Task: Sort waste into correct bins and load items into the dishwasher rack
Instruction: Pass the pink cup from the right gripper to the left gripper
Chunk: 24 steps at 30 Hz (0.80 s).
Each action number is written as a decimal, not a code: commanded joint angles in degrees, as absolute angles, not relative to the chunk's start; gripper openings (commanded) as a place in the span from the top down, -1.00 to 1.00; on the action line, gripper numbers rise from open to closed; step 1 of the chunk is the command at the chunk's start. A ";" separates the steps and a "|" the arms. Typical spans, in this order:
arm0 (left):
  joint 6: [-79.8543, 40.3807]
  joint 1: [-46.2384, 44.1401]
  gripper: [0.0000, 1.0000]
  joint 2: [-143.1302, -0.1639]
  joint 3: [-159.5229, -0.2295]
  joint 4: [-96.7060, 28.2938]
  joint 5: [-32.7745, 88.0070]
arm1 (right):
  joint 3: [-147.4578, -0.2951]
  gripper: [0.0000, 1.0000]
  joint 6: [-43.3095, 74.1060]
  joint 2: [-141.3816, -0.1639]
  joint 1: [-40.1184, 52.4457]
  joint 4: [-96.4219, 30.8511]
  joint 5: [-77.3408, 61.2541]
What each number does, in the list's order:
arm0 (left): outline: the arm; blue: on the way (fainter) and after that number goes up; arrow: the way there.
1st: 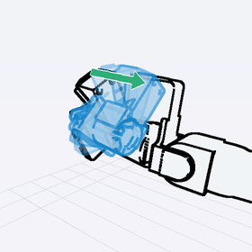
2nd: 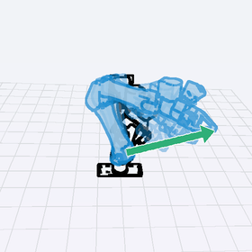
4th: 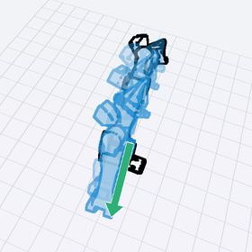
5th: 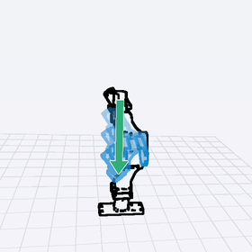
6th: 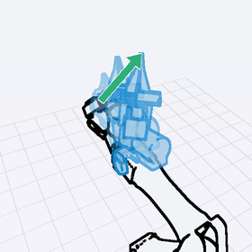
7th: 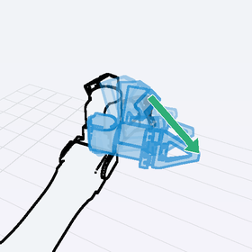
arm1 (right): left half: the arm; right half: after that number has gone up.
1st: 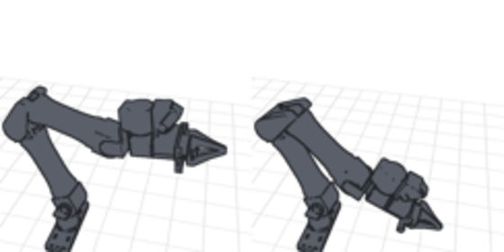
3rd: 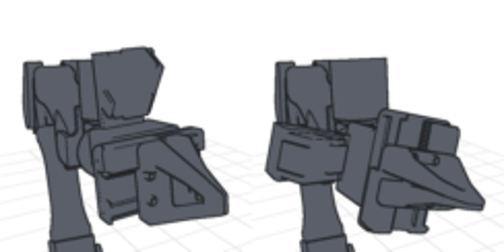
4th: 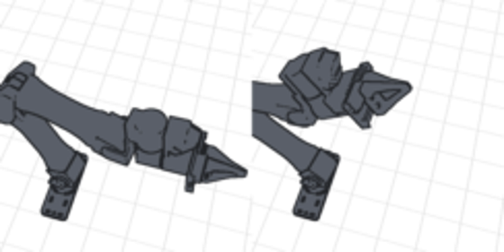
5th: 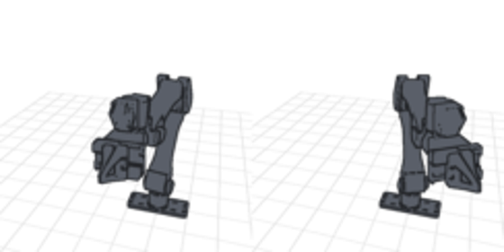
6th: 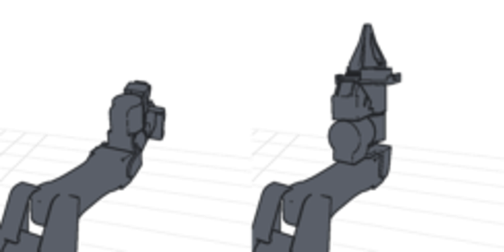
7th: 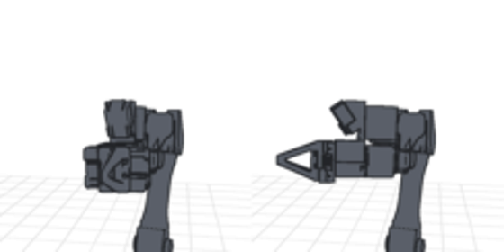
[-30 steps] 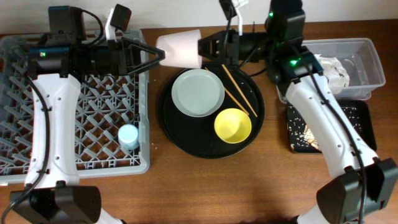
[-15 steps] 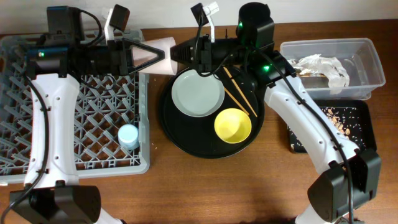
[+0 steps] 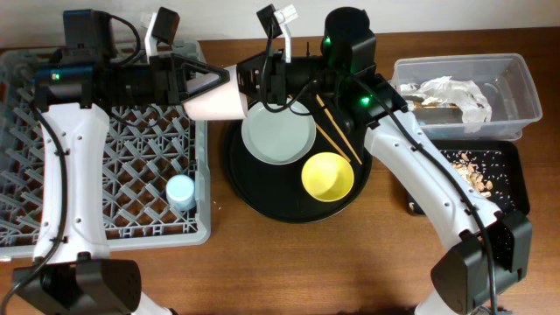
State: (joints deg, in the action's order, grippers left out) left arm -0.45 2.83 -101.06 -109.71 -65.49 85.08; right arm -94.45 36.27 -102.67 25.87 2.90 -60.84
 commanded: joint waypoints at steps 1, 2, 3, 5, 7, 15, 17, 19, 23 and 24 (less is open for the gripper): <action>0.95 1.13 -0.33 -100.60 -110.30 -65.17 89.62 | -94.41 0.42 36.95 -103.68 27.79 1.96 -59.33; 0.95 1.13 -0.33 -100.60 -110.30 -65.17 89.62 | -94.41 0.40 36.95 -103.68 27.79 1.96 -59.33; 0.95 1.13 -0.33 -100.60 -110.30 -65.14 89.62 | -94.41 0.39 36.95 -103.68 27.79 1.96 -59.33; 0.93 1.13 -0.33 -100.60 -110.30 -65.14 89.62 | -94.41 0.39 36.95 -103.68 27.79 1.96 -59.33; 0.93 1.13 -0.33 -100.60 -110.30 -65.14 89.65 | -94.41 0.40 36.95 -103.68 27.75 1.96 -59.29; -0.27 2.74 -0.36 -100.57 -110.30 -65.17 90.19 | -94.41 0.92 38.15 -103.66 26.11 2.42 -59.51; -0.86 3.97 -0.36 -100.57 -110.30 -65.19 90.19 | -94.43 0.92 38.52 -103.66 25.43 3.42 -59.88; -1.80 5.41 -0.37 -100.57 -110.30 -65.34 90.19 | -94.43 0.92 39.68 -103.66 24.88 4.73 -59.94; -3.05 7.42 -0.58 -100.57 -110.30 -65.84 90.19 | -94.43 0.92 41.56 -103.66 23.22 7.40 -59.92; -3.20 7.70 -0.85 -100.57 -110.30 -66.04 90.19 | -94.43 0.92 42.57 -103.66 22.50 8.23 -59.92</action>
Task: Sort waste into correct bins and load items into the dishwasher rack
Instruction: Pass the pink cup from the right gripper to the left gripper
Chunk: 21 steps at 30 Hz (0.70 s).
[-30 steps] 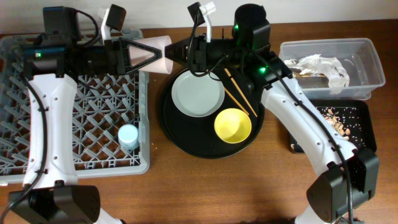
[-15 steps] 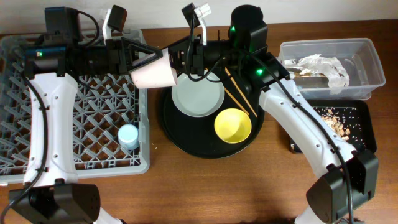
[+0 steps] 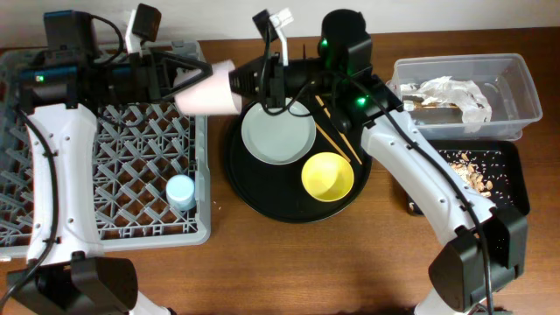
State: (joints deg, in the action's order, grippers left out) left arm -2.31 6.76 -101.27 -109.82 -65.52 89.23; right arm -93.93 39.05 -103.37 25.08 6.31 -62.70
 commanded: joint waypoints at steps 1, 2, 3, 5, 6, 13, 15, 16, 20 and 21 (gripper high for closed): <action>-3.22 7.79 -0.98 -100.57 -110.30 -66.04 90.19 | -94.43 0.92 43.59 -103.66 21.69 9.15 -59.92; -3.22 7.79 -0.98 -100.57 -110.30 -66.06 90.19 | -94.43 0.92 44.27 -103.66 21.04 9.89 -59.94; -3.22 7.79 -0.98 -100.53 -110.30 -66.06 90.19 | -94.43 0.92 44.97 -103.66 20.47 10.59 -59.92; -3.36 7.68 -0.98 -100.51 -110.30 -66.06 90.19 | -94.43 0.92 45.54 -103.66 19.79 11.40 -59.90; -3.44 7.68 -0.98 -100.51 -110.30 -66.08 90.19 | -94.43 0.92 45.52 -103.66 19.79 11.40 -59.86; -3.36 5.17 -0.98 -100.47 -110.30 -66.02 90.19 | -94.41 0.92 45.52 -104.31 22.94 11.40 -56.66; -3.18 4.54 -0.98 -100.47 -110.30 -66.02 90.19 | -94.41 0.92 45.52 -104.77 23.77 11.40 -56.66; -3.11 4.27 -0.98 -100.47 -110.30 -66.02 90.19 | -94.41 0.92 45.54 -105.03 24.27 11.40 -56.71; -2.96 4.12 -0.98 -100.47 -110.30 -66.02 90.19 | -94.41 0.92 45.52 -105.32 26.30 11.40 -56.47; -2.96 4.12 -0.98 -100.47 -110.30 -66.00 90.19 | -94.41 0.92 45.52 -105.34 26.72 11.42 -56.25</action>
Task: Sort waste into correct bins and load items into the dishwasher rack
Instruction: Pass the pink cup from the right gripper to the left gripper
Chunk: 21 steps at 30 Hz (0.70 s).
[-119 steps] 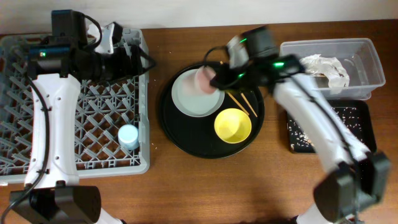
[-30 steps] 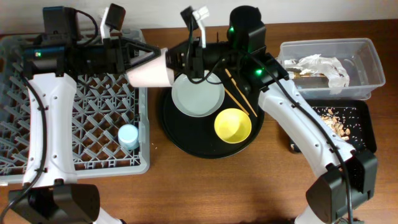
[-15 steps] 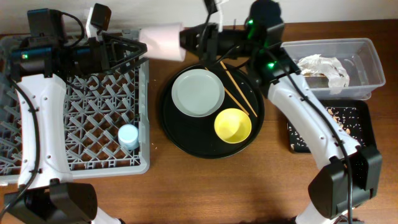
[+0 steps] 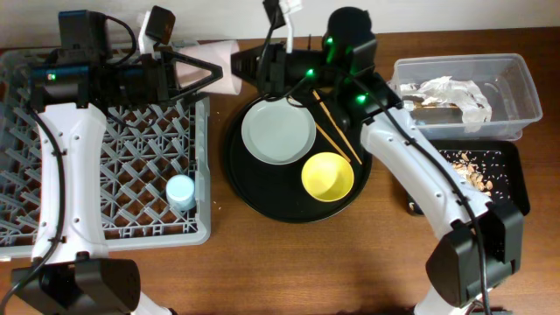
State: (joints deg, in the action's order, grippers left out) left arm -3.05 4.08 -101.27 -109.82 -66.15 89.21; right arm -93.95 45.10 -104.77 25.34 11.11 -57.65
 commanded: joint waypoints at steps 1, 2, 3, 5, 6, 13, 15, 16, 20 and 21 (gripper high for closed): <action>-2.96 4.12 -0.98 -100.47 -110.30 -66.02 90.19 | -94.41 0.92 45.52 -105.34 26.96 11.42 -55.99; -2.96 4.12 -0.98 -100.47 -110.30 -66.02 90.19 | -94.41 0.92 45.52 -105.34 27.03 11.42 -55.66; -2.96 4.12 -0.97 -100.47 -110.30 -66.02 90.19 | -94.41 0.92 45.52 -105.34 27.05 11.42 -55.24; -2.94 4.01 -0.91 -100.47 -110.30 -66.02 90.19 | -94.41 0.92 45.52 -105.34 27.05 11.44 -55.20; -2.94 4.01 -0.86 -100.47 -110.30 -66.02 90.19 | -94.41 0.92 45.52 -105.34 27.05 11.40 -55.31; -2.04 4.01 -0.85 -100.47 -110.30 -66.02 90.19 | -94.41 0.92 45.52 -105.34 27.05 11.27 -58.24; -2.07 4.08 -0.87 -100.47 -110.30 -66.02 90.19 | -94.41 0.92 45.52 -105.34 26.98 11.16 -58.54; -2.07 4.08 -0.93 -100.47 -110.30 -66.00 90.19 | -94.41 0.92 45.52 -105.34 26.98 11.16 -58.92; -2.07 4.19 -0.98 -100.47 -110.30 -66.00 90.19 | -94.41 0.92 45.52 -105.34 26.94 11.16 -59.57; -2.07 4.29 -0.98 -100.47 -110.30 -66.00 90.19 | -94.41 0.92 45.54 -105.34 26.94 11.18 -59.61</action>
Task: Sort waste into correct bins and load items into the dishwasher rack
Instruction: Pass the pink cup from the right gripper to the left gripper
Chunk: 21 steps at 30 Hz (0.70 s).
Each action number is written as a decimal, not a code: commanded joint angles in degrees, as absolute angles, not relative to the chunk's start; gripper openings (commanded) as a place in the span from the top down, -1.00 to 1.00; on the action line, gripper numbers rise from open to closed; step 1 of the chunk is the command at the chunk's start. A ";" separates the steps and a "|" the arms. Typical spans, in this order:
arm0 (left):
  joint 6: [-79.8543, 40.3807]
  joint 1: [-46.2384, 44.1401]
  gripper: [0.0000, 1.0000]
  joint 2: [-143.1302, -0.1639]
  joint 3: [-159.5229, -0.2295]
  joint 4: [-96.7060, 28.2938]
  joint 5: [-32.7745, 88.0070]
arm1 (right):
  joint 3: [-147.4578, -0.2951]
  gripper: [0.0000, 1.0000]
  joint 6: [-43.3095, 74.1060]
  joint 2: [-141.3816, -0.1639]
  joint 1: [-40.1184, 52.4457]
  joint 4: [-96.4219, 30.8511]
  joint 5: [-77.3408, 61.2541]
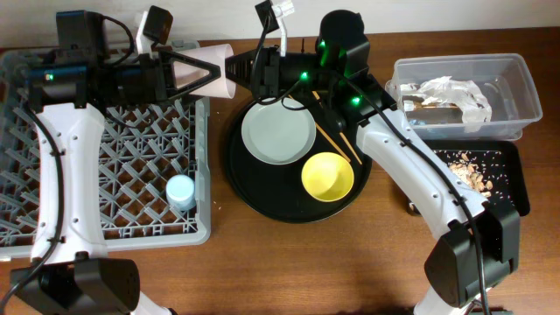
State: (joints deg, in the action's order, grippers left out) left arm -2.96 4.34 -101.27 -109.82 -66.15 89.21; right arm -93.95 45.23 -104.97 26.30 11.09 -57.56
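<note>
A pale pink cup (pixel 215 73) lies on its side in the air over the gap between the grey dishwasher rack (pixel 122 140) and the round black tray (pixel 262 206). My left gripper (pixel 208 72) reaches it from the left, its fingers converging onto the cup's left end. From the right, my right gripper (pixel 234 66) is pressed against the cup's other end. Both look shut on it, though the contact itself is partly hidden. The tray carries a grey plate (pixel 278 133), a yellow bowl (pixel 327 176) and wooden chopsticks (pixel 337 133). A small light blue cup (pixel 181 191) stands in the rack.
A clear plastic bin (pixel 516 70) with crumpled wrappers sits at the back right. In front of it is a black bin (pixel 512 166) holding food scraps. The rack's wall runs beside the tray's left edge. The right arm's link crosses above the tray's back.
Both grippers and the cup have shifted slightly left and a little toward the front. The cup now shows a shorter, more end-on profile.
The cup first hung between both grippers over the tray's back left edge, above the plate. Then it was further left at the rack's corner, then further back near the table's rear edge. Now it sits just left of there, still between both grippers.
</note>
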 commanded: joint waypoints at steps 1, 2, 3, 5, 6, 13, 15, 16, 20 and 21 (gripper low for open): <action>-2.07 4.29 -0.98 -100.47 -110.30 -65.95 90.19 | -94.41 0.92 45.54 -105.34 26.94 11.18 -59.59; -2.07 4.29 -0.98 -100.47 -110.30 -65.98 90.19 | -94.41 0.92 45.54 -105.34 26.94 11.18 -59.59; -2.07 4.27 -0.98 -100.47 -110.30 -65.95 90.19 | -94.41 0.92 45.54 -105.34 26.94 11.18 -59.70; -2.07 4.29 -0.98 -100.47 -110.30 -65.95 90.17 | -94.41 0.92 45.56 -105.34 26.94 11.18 -59.94; -2.07 4.29 -0.98 -100.47 -110.30 -65.93 90.17 | -94.41 0.92 45.56 -105.32 26.94 11.20 -60.01; -2.09 4.91 -0.98 -100.47 -110.30 -65.10 90.19 | -94.45 0.92 48.58 -105.32 24.69 13.26 -62.61; -2.09 5.52 -0.98 -100.47 -110.30 -65.10 90.17 | -94.45 0.92 48.58 -105.32 24.34 13.65 -63.86; -2.11 5.69 -0.98 -100.47 -110.30 -65.12 90.19 | -94.45 0.92 48.56 -105.32 24.34 13.54 -63.88; -2.11 5.69 -0.98 -100.47 -110.30 -65.14 90.19 | -94.45 0.92 48.51 -105.32 24.95 13.56 -63.86; -2.11 5.69 -0.98 -100.47 -110.30 -65.14 90.19 | -94.45 0.92 48.49 -105.32 25.10 13.56 -63.86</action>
